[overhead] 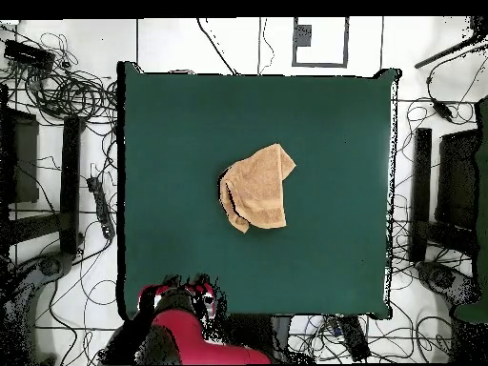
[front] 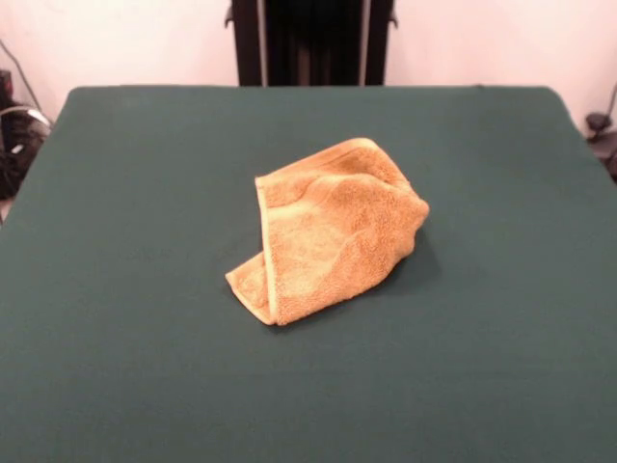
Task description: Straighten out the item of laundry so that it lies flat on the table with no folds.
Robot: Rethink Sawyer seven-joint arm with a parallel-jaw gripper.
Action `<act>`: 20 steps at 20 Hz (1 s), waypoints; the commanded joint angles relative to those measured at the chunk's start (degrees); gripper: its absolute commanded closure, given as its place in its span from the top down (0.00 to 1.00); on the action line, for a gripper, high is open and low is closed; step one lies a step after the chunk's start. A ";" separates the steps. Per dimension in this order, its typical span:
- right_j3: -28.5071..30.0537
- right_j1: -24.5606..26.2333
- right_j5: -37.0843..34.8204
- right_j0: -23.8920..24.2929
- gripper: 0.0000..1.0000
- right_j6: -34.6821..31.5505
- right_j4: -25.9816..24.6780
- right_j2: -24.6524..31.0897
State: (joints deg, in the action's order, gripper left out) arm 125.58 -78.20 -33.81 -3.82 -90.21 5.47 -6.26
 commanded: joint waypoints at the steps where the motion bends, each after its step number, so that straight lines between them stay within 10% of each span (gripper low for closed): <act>1: 5.90 2.30 -0.47 0.53 1.00 -9.61 2.75 1.01; 13: 9.09 23.06 14.30 2.23 1.00 -12.64 -2.42 2.43; 20: 9.85 25.14 19.71 2.20 1.00 -12.54 -1.12 2.46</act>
State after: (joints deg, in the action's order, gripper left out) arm 127.75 -60.89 -19.39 -1.63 -90.21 4.99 -6.85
